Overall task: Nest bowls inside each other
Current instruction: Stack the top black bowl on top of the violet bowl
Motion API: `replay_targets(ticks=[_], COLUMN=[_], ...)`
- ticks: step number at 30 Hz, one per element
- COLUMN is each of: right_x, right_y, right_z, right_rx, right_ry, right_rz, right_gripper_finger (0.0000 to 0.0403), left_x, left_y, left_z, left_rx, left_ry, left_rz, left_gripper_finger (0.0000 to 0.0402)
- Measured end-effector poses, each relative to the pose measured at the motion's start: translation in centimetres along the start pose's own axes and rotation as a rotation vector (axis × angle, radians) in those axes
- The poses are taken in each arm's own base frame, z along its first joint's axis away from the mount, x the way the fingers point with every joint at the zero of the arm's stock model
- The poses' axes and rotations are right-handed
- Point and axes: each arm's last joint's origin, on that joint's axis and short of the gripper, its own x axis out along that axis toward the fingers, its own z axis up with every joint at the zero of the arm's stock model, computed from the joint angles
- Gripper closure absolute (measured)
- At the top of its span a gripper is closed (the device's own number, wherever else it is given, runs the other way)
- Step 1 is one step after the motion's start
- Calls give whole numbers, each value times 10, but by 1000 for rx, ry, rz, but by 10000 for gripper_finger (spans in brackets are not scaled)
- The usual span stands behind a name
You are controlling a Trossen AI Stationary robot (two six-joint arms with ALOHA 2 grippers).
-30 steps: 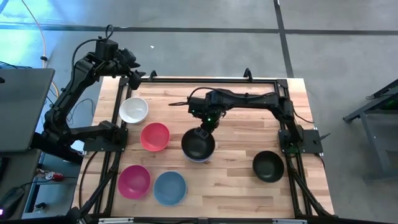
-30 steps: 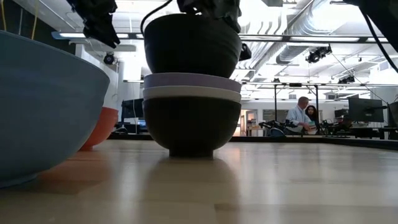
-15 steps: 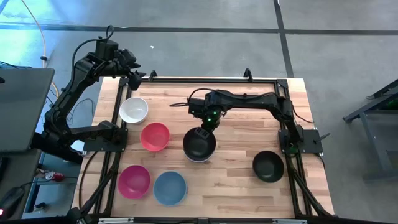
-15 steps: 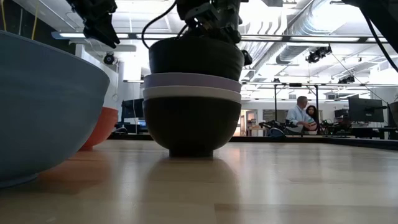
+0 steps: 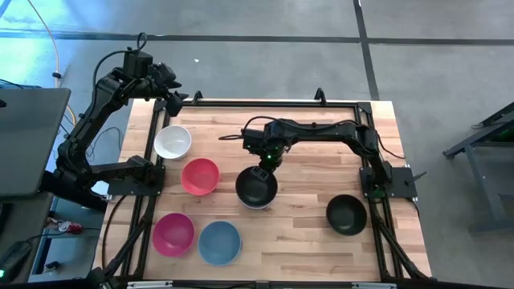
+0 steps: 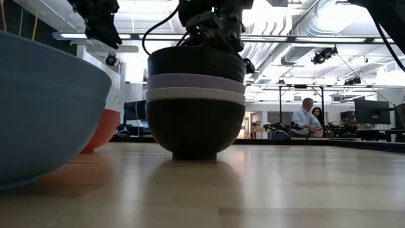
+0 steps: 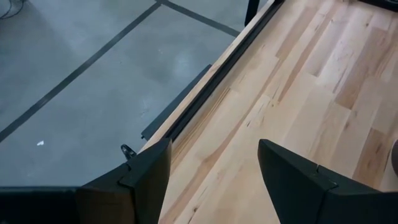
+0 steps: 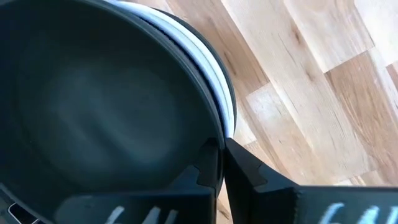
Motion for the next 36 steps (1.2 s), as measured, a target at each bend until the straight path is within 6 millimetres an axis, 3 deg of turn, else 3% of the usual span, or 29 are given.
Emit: replay_targets(ticks=[18,29,36], right_x=[0,-1,-10], right_y=[-3,-1,1], right_z=[-2,0,-2], right_rx=[24,-8,-60], right_ry=[7,-5,-2], right_rz=[-52,-20,23], right_gripper_finger=[399,297,269], left_x=[0,0,1], left_y=[0,0,-3], left_z=[-1,-1,1], left_rx=[-1,9,31], left_ry=[6,6,2], left_rz=[-2,-3,-16], left_gripper_finger=[174,174,174])
